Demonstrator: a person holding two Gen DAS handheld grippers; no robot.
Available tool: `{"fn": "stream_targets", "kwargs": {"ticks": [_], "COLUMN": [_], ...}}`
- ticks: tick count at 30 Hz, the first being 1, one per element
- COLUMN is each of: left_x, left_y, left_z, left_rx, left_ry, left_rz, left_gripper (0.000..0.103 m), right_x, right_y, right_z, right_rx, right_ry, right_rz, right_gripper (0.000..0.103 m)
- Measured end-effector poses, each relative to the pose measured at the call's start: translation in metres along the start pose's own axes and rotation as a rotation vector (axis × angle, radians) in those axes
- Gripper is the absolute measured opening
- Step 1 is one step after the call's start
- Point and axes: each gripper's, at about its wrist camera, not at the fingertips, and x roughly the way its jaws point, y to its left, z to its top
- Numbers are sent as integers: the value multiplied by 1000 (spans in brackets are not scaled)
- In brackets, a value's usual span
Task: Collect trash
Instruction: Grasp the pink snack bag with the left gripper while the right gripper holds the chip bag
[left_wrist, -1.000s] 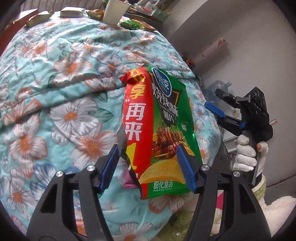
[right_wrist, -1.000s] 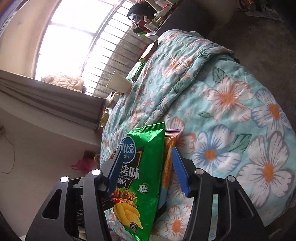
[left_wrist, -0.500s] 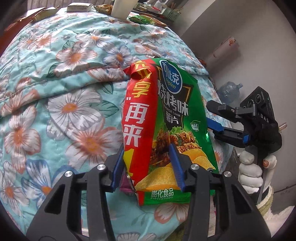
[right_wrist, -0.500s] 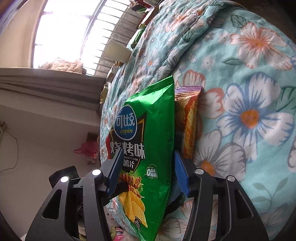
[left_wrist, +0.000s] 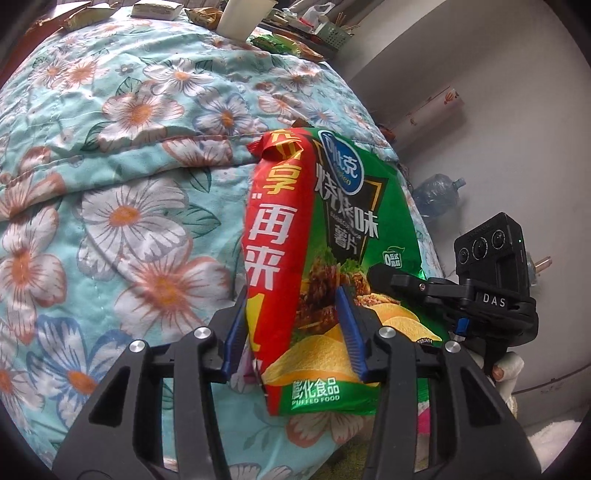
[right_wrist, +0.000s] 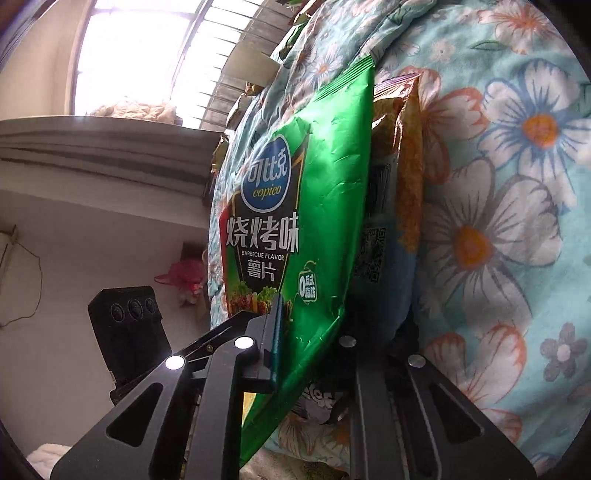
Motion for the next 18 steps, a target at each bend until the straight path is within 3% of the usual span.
{"fn": "stream_targets", "kwargs": {"ticks": [4, 9, 12, 18], "left_x": [-10, 4, 16, 42], "left_y": [-2, 2, 0, -22], "left_z": [5, 14, 21, 33], "left_rx": [22, 19, -4, 0], "left_ry": [-42, 15, 43, 94], "left_rz": [3, 60, 25, -54], "left_gripper": [50, 50, 50, 50], "right_x": [-49, -95, -101, -95], "right_y": [-15, -44, -54, -94], "right_z": [7, 2, -2, -1], "right_rx": [-2, 34, 63, 183], "right_ry": [-108, -185, -197, -203], "right_rz": [-1, -44, -40, 310], "right_gripper": [8, 8, 8, 7]}}
